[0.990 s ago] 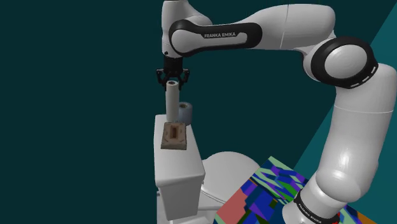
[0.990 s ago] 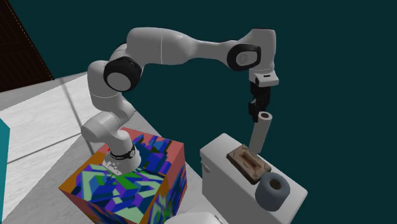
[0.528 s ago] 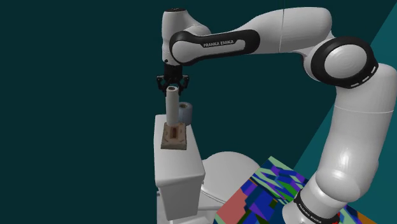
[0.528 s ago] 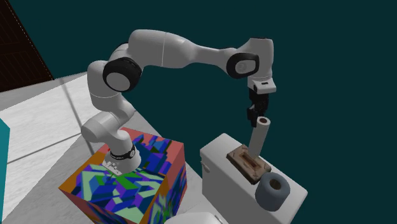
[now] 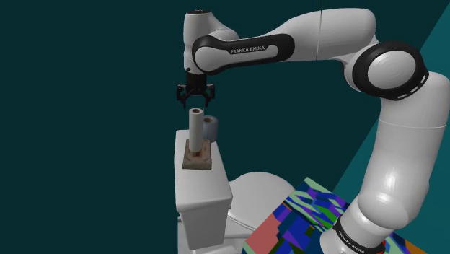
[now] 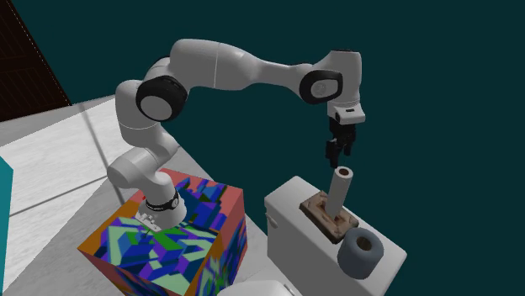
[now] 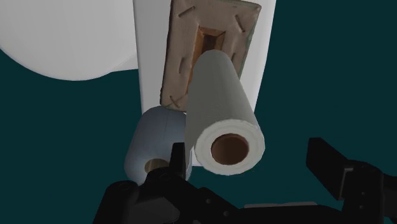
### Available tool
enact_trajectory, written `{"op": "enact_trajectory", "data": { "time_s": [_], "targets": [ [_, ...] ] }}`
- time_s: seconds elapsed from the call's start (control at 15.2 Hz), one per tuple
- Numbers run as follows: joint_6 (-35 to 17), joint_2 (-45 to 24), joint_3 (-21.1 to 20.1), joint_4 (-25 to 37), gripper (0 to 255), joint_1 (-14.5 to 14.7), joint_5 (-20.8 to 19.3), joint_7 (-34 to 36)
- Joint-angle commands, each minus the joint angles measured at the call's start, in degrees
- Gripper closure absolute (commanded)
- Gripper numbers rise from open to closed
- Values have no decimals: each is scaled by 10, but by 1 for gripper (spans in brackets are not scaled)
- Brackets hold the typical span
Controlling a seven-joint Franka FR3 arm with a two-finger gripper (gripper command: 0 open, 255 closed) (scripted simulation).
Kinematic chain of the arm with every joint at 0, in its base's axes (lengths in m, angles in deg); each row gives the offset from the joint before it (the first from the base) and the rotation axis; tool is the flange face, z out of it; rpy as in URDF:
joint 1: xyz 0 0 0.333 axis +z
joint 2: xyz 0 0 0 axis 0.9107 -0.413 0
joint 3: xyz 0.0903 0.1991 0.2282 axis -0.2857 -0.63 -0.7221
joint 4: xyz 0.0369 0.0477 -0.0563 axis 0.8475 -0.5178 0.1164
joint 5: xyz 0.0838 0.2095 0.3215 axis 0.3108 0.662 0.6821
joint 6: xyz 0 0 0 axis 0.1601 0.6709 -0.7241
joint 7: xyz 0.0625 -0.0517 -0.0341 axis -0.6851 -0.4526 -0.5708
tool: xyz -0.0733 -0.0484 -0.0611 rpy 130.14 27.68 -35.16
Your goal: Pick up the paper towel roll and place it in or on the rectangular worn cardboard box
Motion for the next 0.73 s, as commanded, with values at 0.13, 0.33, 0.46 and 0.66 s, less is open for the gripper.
{"op": "enact_trajectory", "data": {
  "time_s": [0.13,0.33,0.46,0.66],
  "targets": [
    [0,0,0,0,0,0,0,0],
    [52,10,-5,43,0,5,7,-6],
    [66,12,-6,56,0,7,9,-8],
    [66,12,-6,56,0,7,9,-8]
  ]
}}
